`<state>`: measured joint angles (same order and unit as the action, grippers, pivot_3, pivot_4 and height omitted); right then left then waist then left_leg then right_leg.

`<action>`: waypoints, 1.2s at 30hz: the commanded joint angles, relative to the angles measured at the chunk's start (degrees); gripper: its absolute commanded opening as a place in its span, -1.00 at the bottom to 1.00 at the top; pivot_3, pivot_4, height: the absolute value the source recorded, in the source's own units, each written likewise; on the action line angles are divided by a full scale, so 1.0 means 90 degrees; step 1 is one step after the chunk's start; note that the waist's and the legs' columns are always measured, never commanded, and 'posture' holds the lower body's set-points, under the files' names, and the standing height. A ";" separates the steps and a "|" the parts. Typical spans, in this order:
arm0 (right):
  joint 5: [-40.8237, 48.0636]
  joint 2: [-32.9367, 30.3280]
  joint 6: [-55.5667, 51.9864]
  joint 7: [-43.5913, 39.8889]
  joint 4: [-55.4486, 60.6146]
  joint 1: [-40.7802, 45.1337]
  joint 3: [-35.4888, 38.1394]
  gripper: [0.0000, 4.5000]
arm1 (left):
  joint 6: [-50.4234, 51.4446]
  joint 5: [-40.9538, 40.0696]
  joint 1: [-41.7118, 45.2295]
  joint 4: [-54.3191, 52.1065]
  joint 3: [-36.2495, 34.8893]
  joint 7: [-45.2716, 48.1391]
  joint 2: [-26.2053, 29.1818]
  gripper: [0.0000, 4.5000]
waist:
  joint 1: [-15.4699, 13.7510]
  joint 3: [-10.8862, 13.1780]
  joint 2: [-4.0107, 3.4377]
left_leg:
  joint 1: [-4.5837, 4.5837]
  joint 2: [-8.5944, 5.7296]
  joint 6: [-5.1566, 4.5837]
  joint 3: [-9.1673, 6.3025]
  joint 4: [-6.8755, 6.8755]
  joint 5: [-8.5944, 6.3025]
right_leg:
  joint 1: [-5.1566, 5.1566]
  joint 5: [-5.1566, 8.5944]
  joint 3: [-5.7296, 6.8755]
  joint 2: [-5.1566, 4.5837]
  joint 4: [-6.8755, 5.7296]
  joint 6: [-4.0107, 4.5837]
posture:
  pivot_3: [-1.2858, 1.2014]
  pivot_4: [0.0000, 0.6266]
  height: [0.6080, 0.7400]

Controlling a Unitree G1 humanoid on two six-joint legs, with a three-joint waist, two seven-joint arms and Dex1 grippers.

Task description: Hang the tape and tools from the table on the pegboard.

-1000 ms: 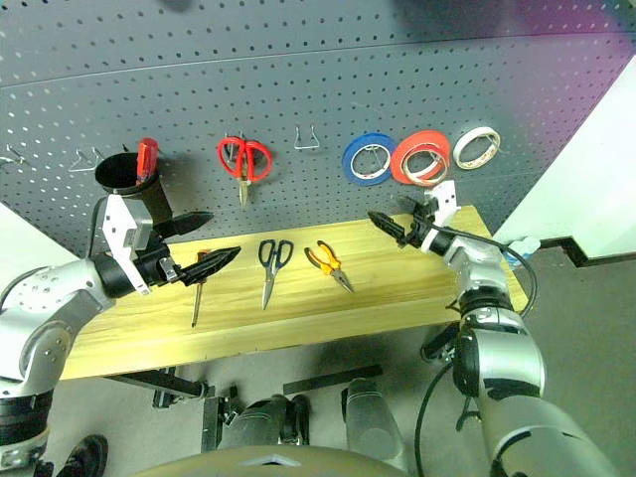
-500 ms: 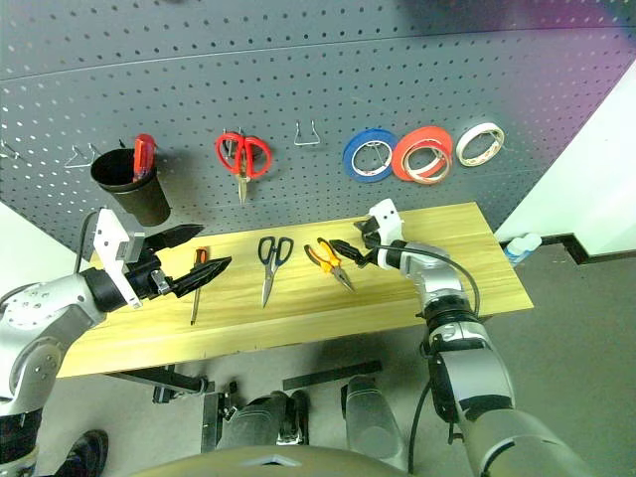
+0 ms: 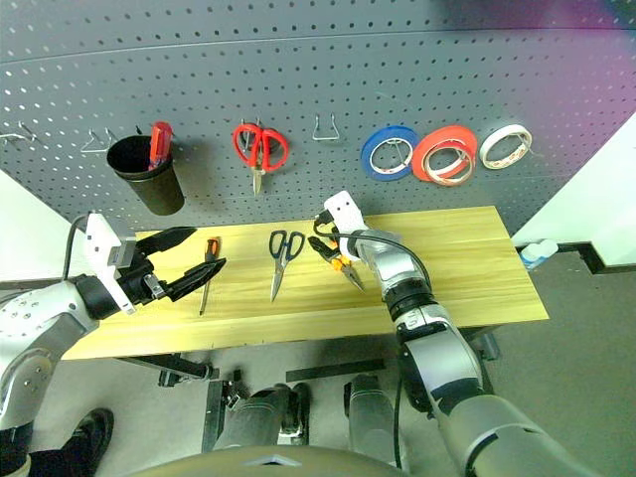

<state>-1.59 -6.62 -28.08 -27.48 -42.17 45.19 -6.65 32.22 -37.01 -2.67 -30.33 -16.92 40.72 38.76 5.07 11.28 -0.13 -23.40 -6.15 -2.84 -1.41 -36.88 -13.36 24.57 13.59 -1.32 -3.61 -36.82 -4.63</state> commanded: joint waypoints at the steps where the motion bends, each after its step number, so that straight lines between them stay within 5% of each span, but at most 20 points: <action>1: -0.0116 -0.0029 -0.0710 0.0022 0.0456 0.0090 -0.0199 0.98 | -0.0016 -0.0121 -0.0015 -0.0277 -0.0124 -0.0060 0.0024 1.00 | -0.0010 0.0009 0.0000 | 0.0000 0.0000 0.0000 0.0000 0.0005 0.0000 | 0.0000 0.0000 0.0000 0.0000 0.0006 0.0000 | -0.03 -0.30 1.00; 15: -0.0330 0.0074 -0.1424 0.0260 0.0139 0.0320 -0.0547 0.98 | 0.0018 -0.0217 0.0019 -0.0317 -0.0074 -0.0113 0.0060 1.00 | -0.0109 0.0012 0.0001 | -0.0007 0.0000 0.0002 0.0001 0.0109 0.0000 | 0.0002 -0.0010 0.0004 0.0000 0.0089 -0.0017 | -0.03 -0.30 1.00; 36: -0.0721 0.0073 -0.0943 0.0592 -0.1044 0.0672 -0.0774 0.98 | 0.0113 -0.0312 -0.0111 -0.0508 -0.0122 -0.0216 0.0084 1.00 | -0.0114 0.0053 0.0012 | -0.0007 0.0000 0.0002 0.0000 0.0107 0.0000 | 0.0000 -0.0001 0.0006 0.0000 0.0089 -0.0001 | -0.01 -0.28 1.00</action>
<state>-7.57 -6.47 -37.85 -22.54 -51.51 49.49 -13.37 33.38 -39.07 -3.68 -32.73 -16.72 38.81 38.78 4.04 11.76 -0.03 -23.47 -6.15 -2.82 -1.41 -35.93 -13.36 24.57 13.57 -1.27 -3.61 -36.02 -4.64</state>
